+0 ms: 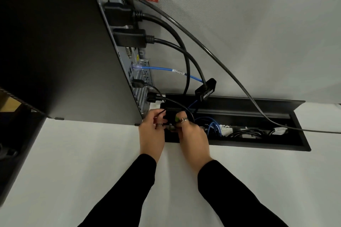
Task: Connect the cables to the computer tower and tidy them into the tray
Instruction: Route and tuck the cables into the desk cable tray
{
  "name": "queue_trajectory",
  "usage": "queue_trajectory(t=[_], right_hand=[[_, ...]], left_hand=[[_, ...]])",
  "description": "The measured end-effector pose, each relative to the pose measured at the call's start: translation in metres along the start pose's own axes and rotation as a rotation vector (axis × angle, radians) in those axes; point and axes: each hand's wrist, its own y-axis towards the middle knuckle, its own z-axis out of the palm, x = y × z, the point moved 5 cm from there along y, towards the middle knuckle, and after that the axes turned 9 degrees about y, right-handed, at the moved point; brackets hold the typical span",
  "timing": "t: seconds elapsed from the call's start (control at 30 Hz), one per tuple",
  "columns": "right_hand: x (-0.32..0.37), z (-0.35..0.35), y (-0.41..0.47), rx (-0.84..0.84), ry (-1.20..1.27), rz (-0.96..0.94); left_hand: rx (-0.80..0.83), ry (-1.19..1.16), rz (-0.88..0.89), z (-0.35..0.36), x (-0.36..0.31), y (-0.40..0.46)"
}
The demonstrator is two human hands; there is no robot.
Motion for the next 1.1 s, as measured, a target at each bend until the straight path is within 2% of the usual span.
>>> queue_trajectory(t=[0.13,0.23,0.27,0.37,0.4,0.6,0.77,0.93,1.1], right_hand=[[0.001,0.006,0.007,0.018,-0.008,0.008],[-0.004,0.003,0.007,0.079,0.029,0.091],[-0.003,-0.004,0.005,0.065,0.047,0.071],[-0.003,-0.013,-0.009,-0.068,-0.110,-0.189],[-0.004,-0.013,-0.014,-0.062,-0.141,-0.241],[-0.001,-0.004,-0.019,0.004,-0.252,-0.288],[0.006,-0.001,-0.014,0.075,-0.151,-0.192],[0.005,-0.003,-0.013,0.285,0.015,-0.189],[0.003,-0.007,-0.008,0.284,0.130,-0.185]], left_hand=[[0.060,0.141,-0.004,0.008,0.006,0.009],[0.140,0.259,0.022,0.016,0.005,0.011],[0.155,0.273,0.024,0.016,0.005,0.012],[0.163,0.316,0.062,0.014,0.003,0.011],[0.159,0.342,0.097,0.013,0.001,0.011],[0.168,0.595,0.300,0.013,0.002,0.013],[0.182,0.700,0.350,0.013,-0.006,0.014],[0.179,0.664,0.309,0.016,-0.007,0.024],[0.168,0.625,0.297,0.018,-0.002,0.029]])
